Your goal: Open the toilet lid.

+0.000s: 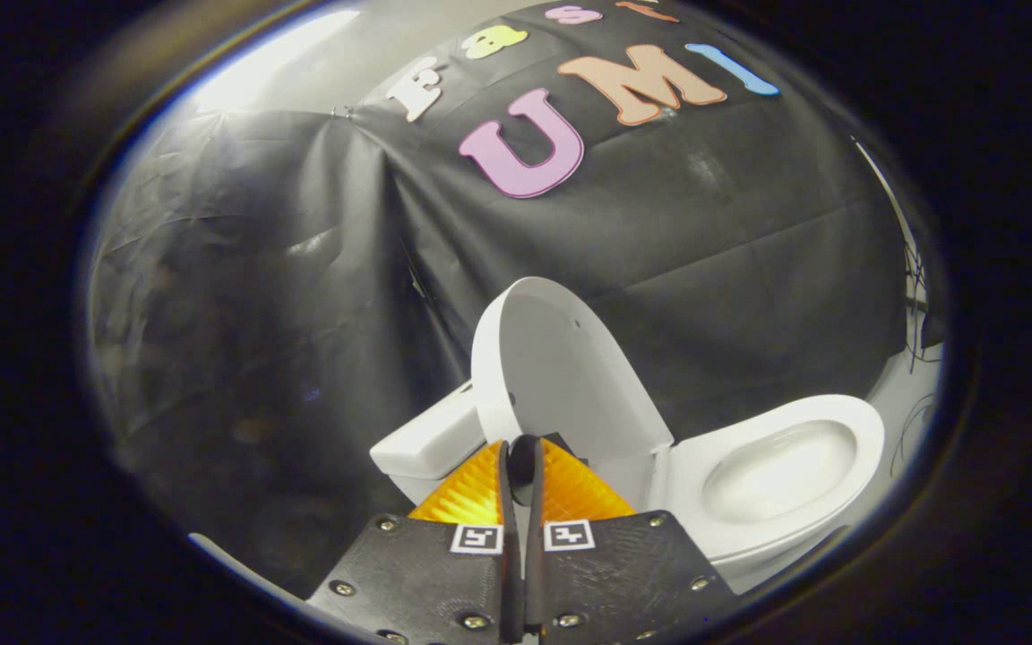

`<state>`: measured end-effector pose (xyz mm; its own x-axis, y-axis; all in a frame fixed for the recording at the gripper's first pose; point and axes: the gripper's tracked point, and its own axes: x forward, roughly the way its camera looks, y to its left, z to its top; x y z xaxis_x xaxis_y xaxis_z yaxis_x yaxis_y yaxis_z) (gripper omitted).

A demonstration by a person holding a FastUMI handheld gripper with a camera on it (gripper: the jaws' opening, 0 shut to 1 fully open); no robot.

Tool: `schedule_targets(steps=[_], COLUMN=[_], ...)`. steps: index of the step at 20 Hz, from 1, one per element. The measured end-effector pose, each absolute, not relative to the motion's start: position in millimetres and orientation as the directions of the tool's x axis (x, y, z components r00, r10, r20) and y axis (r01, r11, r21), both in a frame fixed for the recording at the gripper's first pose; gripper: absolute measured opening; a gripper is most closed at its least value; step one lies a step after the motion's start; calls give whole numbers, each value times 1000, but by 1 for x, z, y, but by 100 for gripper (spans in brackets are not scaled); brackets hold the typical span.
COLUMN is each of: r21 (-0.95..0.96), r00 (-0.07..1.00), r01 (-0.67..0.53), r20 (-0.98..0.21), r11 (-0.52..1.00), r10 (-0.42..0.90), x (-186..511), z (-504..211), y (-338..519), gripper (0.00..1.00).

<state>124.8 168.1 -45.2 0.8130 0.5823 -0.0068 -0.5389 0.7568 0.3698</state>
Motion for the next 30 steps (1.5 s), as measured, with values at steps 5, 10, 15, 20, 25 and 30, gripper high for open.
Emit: schedule_targets(steps=[5,10,15,20,25,30], r21=[372,350,289,194,171,181], r00=[803,796,800,782,801,796], r01=[-554,-568,-578,-619,-593,-597], r20=[0,3,13,65,25,16], r11=[745,745,763,761,787,781], r10=[596,605,600,620,599,605], x=[121,123,120,107,113,112], z=[-45,-46,-44,-28,-36,-34], y=[172,173,174,177,168,158], gripper=[3,3,6,22,45,74])
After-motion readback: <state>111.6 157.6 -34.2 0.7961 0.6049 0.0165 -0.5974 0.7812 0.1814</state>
